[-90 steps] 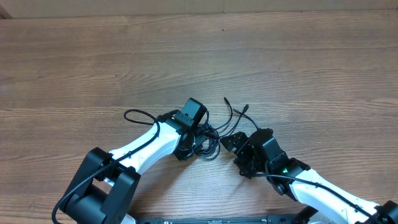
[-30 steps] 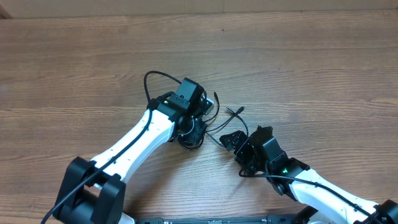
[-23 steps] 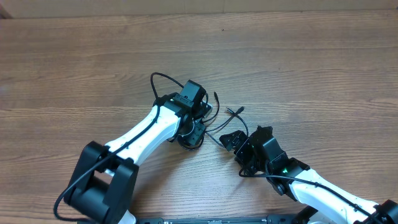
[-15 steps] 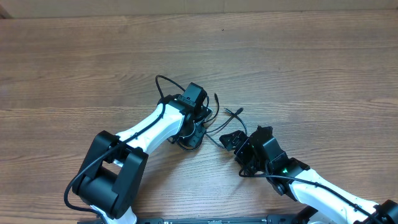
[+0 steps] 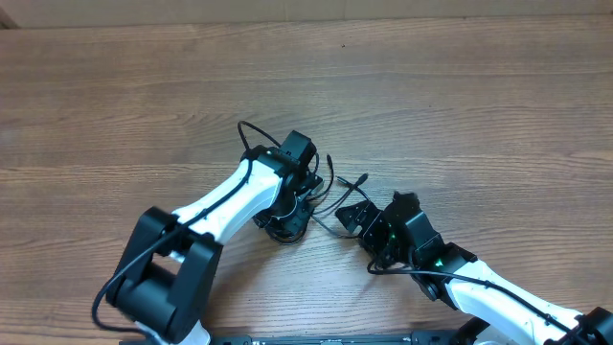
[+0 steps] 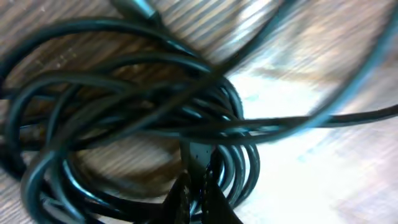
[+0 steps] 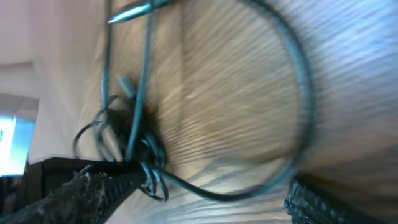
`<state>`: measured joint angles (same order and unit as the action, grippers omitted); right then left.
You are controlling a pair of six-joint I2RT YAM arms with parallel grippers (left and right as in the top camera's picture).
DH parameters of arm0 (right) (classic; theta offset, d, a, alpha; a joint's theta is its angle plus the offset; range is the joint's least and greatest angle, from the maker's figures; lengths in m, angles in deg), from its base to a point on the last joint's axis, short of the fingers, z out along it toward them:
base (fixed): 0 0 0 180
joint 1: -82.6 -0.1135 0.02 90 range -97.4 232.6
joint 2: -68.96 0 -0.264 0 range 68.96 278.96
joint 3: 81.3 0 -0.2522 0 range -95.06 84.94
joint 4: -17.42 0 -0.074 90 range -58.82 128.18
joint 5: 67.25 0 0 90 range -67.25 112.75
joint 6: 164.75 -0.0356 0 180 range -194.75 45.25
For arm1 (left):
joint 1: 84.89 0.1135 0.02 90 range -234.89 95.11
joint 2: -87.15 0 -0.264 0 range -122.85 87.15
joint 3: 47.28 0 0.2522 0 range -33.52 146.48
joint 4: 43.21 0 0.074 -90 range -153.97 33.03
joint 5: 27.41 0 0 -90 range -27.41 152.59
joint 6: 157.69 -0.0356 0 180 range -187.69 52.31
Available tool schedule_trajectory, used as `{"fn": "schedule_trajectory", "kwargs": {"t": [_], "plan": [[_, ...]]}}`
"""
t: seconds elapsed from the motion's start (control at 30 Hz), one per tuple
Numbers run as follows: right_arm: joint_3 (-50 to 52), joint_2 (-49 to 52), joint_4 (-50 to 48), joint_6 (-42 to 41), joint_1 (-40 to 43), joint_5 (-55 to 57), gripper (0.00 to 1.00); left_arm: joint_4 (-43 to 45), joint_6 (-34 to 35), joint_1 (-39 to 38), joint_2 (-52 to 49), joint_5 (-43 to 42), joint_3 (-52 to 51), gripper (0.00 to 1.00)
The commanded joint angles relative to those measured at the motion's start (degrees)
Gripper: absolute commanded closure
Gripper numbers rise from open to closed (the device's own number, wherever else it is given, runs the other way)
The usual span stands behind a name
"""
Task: Untangle cables
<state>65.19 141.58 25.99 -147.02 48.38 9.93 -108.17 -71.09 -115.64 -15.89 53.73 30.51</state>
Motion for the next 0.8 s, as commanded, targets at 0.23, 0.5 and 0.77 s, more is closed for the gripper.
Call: {"fn": "schedule_trajectory", "kwargs": {"t": [0.23, 0.5, 0.77], "plan": [[0.28, 0.04, -5.11, 9.11, -0.22, -7.28, 0.16, 1.33, -0.48, -0.02, 16.48, -11.63, 0.76, 0.96], [0.28, 0.04, -7.48, 5.44, -0.22, -11.45, 0.3, 1.38, -0.48, -0.02, 17.07, -12.37, 0.74, 0.96], [0.28, 0.04, -4.52, -1.97, 0.79, -11.54, 0.39, 1.73, -0.92, -0.02, 16.87, -8.11, 0.68, 0.96]]}}
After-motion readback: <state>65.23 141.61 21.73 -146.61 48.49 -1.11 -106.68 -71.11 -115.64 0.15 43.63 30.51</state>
